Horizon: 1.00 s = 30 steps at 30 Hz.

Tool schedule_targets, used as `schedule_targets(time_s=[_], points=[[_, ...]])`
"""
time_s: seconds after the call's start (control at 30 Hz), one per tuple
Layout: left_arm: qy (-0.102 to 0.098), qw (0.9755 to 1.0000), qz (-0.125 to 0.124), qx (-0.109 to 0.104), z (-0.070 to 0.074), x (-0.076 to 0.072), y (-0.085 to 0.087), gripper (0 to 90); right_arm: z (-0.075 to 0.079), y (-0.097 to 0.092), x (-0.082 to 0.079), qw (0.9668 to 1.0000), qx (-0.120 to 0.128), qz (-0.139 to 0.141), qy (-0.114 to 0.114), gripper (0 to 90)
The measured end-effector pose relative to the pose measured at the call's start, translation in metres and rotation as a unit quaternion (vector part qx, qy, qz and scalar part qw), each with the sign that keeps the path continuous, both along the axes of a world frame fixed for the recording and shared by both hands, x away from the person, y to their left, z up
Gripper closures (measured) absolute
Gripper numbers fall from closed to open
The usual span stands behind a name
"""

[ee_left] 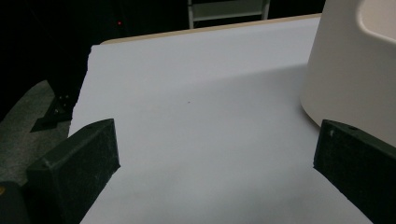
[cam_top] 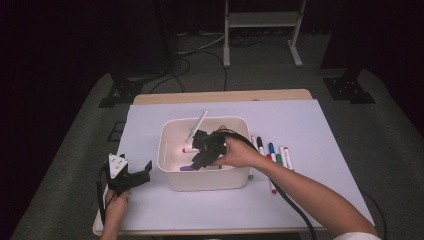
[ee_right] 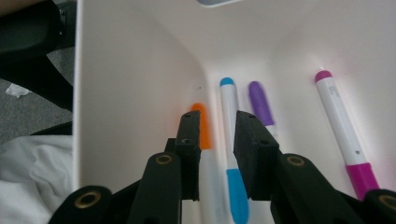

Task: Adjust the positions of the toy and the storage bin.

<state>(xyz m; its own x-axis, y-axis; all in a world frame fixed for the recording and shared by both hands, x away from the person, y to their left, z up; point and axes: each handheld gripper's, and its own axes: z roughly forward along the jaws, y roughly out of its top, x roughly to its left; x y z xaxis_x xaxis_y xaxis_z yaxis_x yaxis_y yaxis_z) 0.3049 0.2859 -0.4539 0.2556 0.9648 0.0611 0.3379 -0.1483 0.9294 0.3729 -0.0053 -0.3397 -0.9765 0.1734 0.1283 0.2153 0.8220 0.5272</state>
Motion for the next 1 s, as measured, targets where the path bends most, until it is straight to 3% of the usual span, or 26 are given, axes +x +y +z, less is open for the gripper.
schedule_targets(time_s=[0.27,0.57,0.83,1.0], points=[[0.001,1.0,0.0,0.001,0.0,0.0,0.0,0.0,0.03,-0.03,-0.003,0.9988,0.036,-0.025,-0.019,70.2],[0.001,1.0,0.001,0.001,0.0,0.0,0.0,0.0,0.059,-0.085,-0.008,0.994,0.074,-0.067,-0.044,67.8],[0.002,1.0,0.002,0.003,0.0,0.0,0.0,0.0,0.067,-0.141,-0.014,0.9886,0.081,-0.112,-0.06,66.1],[0.001,1.0,0.002,0.005,0.0,0.0,-0.001,0.0,0.064,-0.178,-0.016,0.9822,0.087,-0.155,-0.059,65.6]])
